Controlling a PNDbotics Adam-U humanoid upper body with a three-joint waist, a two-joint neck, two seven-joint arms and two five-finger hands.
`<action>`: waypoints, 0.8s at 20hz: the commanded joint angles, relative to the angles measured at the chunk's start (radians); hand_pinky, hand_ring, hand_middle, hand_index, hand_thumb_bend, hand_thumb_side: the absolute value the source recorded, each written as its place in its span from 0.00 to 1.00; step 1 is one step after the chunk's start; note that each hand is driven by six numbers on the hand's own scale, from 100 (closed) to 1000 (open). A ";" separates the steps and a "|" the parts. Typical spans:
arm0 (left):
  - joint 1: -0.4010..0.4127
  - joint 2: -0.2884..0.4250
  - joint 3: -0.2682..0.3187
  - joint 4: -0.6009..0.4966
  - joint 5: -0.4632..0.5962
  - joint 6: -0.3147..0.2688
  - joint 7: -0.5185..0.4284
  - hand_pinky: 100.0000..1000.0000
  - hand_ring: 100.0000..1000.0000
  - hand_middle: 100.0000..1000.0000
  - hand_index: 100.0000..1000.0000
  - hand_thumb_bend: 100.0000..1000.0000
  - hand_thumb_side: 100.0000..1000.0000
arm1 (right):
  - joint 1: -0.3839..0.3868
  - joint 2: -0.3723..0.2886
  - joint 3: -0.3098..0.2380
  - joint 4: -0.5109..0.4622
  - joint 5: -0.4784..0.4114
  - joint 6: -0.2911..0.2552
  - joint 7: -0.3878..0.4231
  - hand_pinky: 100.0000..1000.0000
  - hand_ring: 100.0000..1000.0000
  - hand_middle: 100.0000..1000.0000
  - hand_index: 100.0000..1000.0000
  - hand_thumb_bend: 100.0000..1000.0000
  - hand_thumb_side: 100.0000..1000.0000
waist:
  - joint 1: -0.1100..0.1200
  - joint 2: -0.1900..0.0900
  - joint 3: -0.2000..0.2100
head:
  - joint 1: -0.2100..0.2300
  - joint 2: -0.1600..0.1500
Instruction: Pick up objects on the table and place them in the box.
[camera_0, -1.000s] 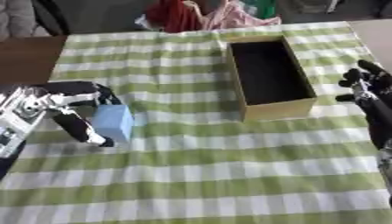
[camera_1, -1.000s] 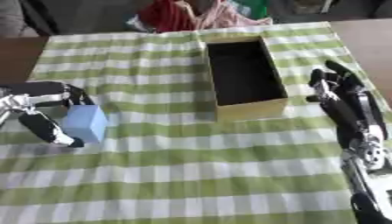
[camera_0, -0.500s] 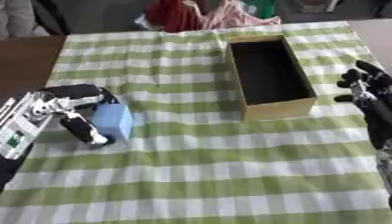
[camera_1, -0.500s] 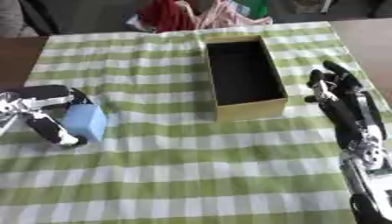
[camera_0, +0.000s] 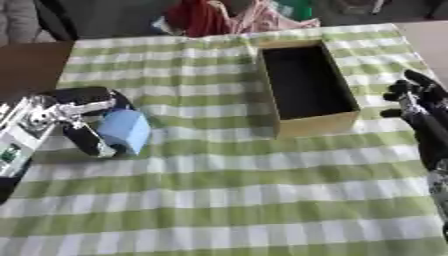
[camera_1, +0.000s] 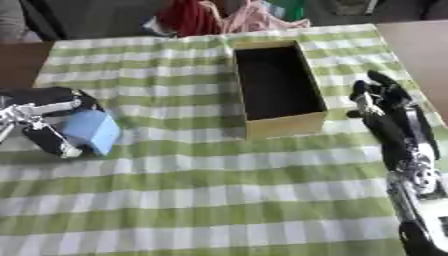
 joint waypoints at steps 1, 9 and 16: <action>-0.041 0.055 0.025 -0.057 0.015 0.010 0.003 0.66 0.59 0.50 0.68 0.19 0.00 | -0.007 -0.014 -0.005 -0.008 0.010 0.001 0.003 0.53 0.70 0.63 0.87 0.13 0.38 | 0.000 -0.020 -0.002 | -0.002 0.004; -0.198 -0.059 0.022 0.008 -0.055 0.009 0.069 0.66 0.59 0.51 0.70 0.20 0.00 | -0.009 -0.009 0.020 -0.005 0.008 0.006 0.029 0.53 0.70 0.62 0.87 0.13 0.38 | -0.006 -0.028 -0.017 | 0.015 0.006; -0.319 -0.280 0.020 0.169 -0.152 -0.033 0.182 0.64 0.60 0.52 0.71 0.17 0.01 | -0.023 0.006 0.067 0.001 0.007 0.018 0.083 0.53 0.70 0.62 0.87 0.12 0.38 | -0.016 -0.032 -0.052 | 0.043 0.005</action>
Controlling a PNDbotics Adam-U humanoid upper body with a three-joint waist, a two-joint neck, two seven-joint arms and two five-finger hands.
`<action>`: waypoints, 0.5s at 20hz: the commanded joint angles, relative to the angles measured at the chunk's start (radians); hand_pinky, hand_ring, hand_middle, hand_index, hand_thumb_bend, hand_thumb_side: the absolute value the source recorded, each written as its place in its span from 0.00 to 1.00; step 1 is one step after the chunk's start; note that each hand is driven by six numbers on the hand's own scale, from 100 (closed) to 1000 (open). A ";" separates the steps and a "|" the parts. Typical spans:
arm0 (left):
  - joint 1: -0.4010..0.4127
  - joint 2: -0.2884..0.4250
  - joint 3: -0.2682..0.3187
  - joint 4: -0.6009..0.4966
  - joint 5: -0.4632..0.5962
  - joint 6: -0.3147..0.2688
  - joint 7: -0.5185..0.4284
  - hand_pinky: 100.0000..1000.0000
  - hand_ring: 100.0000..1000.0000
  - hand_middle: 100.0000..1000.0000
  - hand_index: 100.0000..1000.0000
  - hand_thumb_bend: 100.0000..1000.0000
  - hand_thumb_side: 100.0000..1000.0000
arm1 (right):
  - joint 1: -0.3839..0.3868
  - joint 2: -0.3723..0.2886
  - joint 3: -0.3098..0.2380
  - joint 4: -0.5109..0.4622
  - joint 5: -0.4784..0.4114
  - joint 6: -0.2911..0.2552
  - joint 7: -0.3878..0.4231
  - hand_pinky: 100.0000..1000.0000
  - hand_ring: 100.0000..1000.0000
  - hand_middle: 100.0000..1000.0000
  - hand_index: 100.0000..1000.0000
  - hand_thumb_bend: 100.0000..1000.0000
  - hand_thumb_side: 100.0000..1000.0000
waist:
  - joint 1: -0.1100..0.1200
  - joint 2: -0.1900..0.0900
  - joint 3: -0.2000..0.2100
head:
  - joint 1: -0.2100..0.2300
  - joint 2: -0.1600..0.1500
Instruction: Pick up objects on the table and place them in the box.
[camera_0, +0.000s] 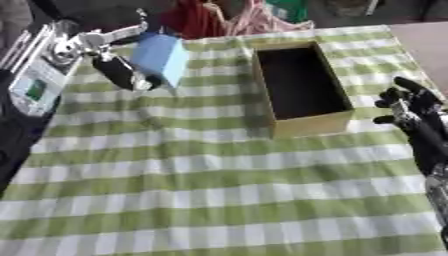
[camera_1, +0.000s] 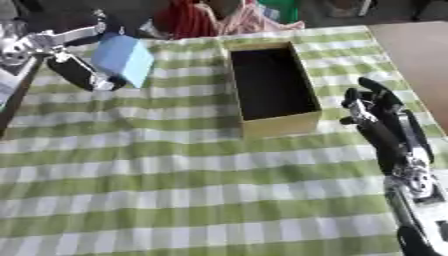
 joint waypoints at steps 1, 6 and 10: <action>-0.049 -0.083 0.010 0.060 -0.042 -0.021 0.047 0.64 0.60 0.52 0.71 0.17 0.00 | -0.018 -0.001 0.019 -0.004 0.008 0.004 0.029 0.53 0.70 0.61 0.87 0.12 0.38 | -0.005 -0.020 -0.012 | 0.017 -0.001; -0.065 -0.230 0.019 0.181 -0.132 -0.048 0.115 0.63 0.61 0.54 0.72 0.18 0.02 | -0.034 0.017 0.054 0.001 0.007 0.012 0.068 0.53 0.70 0.61 0.87 0.11 0.37 | -0.012 -0.020 -0.046 | 0.037 -0.016; -0.058 -0.315 0.040 0.271 -0.196 -0.068 0.190 0.63 0.63 0.57 0.73 0.21 0.08 | -0.045 0.028 0.077 0.008 0.009 0.019 0.098 0.53 0.70 0.61 0.87 0.10 0.37 | -0.009 -0.020 -0.067 | 0.049 -0.025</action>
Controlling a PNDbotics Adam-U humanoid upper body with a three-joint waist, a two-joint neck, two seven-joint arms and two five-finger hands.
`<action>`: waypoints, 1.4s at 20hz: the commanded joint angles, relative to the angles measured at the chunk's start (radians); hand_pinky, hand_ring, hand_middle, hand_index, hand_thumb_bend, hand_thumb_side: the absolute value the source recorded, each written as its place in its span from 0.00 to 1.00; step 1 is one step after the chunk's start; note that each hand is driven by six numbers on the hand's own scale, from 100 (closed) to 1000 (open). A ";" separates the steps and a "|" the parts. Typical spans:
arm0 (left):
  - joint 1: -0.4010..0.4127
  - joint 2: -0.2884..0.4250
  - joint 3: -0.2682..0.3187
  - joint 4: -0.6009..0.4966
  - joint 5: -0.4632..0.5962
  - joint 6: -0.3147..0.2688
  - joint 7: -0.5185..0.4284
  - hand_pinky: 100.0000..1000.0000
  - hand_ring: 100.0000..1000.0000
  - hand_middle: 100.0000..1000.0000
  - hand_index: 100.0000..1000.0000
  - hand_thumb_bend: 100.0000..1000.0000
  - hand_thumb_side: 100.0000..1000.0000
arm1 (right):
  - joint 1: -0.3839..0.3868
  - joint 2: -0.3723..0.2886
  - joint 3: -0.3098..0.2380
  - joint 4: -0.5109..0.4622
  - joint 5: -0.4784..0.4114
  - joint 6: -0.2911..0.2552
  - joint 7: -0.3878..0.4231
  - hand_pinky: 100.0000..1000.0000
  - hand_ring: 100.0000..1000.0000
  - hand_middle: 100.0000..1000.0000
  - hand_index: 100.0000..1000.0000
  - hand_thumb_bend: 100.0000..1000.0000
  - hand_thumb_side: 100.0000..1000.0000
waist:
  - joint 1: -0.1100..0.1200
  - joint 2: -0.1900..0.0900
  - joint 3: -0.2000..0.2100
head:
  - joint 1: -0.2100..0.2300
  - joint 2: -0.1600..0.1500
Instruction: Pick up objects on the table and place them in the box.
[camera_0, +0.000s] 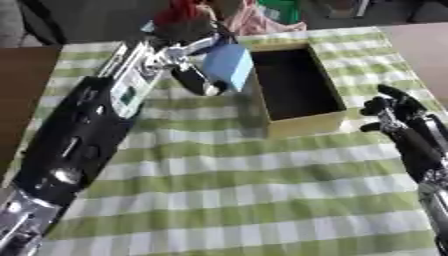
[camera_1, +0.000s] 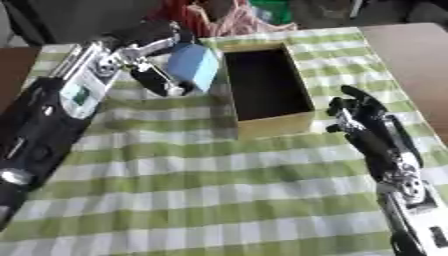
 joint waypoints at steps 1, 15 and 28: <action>-0.018 -0.044 0.026 0.043 -0.042 -0.013 0.066 0.62 0.64 0.58 0.74 0.21 0.08 | -0.018 -0.003 0.011 -0.003 0.009 0.002 0.022 0.53 0.70 0.60 0.87 0.10 0.37 | -0.002 -0.019 -0.006 | 0.009 -0.017; -0.016 -0.093 0.023 0.046 -0.065 -0.042 0.303 0.65 0.73 0.71 0.79 0.35 0.26 | -0.038 0.008 0.036 0.005 0.010 0.008 0.053 0.53 0.69 0.59 0.87 0.09 0.37 | 0.008 -0.013 -0.034 | 0.007 -0.027; 0.014 -0.106 0.031 0.077 -0.197 -0.081 0.266 0.77 0.85 0.86 0.88 0.45 0.41 | -0.045 0.013 0.042 0.005 0.009 0.009 0.064 0.53 0.69 0.59 0.87 0.09 0.37 | 0.006 -0.009 -0.035 | 0.003 -0.034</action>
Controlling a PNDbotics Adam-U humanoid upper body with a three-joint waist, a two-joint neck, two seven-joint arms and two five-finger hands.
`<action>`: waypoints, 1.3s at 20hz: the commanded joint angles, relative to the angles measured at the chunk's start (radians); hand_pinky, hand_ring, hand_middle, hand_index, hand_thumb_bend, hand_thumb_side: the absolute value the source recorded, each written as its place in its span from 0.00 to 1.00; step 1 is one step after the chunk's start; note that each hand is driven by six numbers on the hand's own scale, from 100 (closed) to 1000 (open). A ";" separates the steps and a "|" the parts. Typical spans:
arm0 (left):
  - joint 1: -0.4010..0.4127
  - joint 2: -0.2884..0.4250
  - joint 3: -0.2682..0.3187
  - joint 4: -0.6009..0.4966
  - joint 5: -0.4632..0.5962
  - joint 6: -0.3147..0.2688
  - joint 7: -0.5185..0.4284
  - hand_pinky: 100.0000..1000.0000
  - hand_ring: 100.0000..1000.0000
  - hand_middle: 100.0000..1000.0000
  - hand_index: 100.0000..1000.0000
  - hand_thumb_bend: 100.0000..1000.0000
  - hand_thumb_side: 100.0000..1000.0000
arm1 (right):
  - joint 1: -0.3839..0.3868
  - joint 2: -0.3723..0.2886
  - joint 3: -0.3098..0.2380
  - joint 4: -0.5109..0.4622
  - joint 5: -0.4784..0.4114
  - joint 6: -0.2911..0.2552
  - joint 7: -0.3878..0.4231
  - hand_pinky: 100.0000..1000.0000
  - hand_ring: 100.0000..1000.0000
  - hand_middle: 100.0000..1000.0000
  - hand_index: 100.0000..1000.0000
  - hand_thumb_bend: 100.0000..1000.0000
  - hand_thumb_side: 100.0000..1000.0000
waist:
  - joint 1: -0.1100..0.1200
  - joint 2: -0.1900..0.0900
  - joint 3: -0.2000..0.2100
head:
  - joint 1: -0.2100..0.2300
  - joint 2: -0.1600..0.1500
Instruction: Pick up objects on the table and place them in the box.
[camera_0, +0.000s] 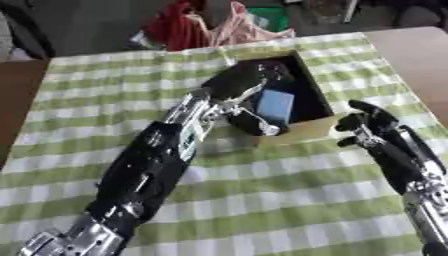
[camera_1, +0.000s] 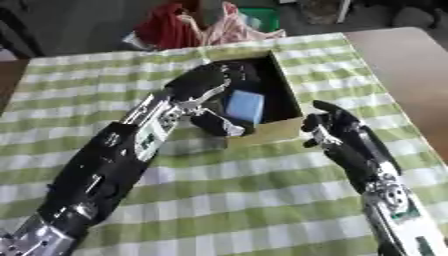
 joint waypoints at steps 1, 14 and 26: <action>-0.016 0.008 0.014 -0.016 -0.012 0.028 -0.008 0.77 0.85 0.86 0.88 0.49 0.39 | -0.013 -0.006 -0.002 -0.010 0.008 -0.002 0.002 0.53 0.69 0.59 0.87 0.09 0.37 | -0.007 -0.014 0.001 | -0.003 -0.009; 0.029 0.195 0.045 -0.396 0.611 0.224 -0.018 0.56 0.71 0.71 0.80 0.23 0.31 | -0.003 -0.027 -0.030 -0.014 0.016 -0.010 -0.021 0.53 0.69 0.59 0.87 0.08 0.37 | -0.002 -0.008 0.059 | -0.030 -0.011; 0.447 0.388 0.264 -0.783 1.028 0.409 0.077 0.49 0.69 0.68 0.79 0.08 0.34 | 0.029 -0.068 -0.113 -0.060 0.029 -0.039 -0.106 0.53 0.69 0.59 0.87 0.03 0.39 | -0.011 0.005 0.132 | -0.060 0.012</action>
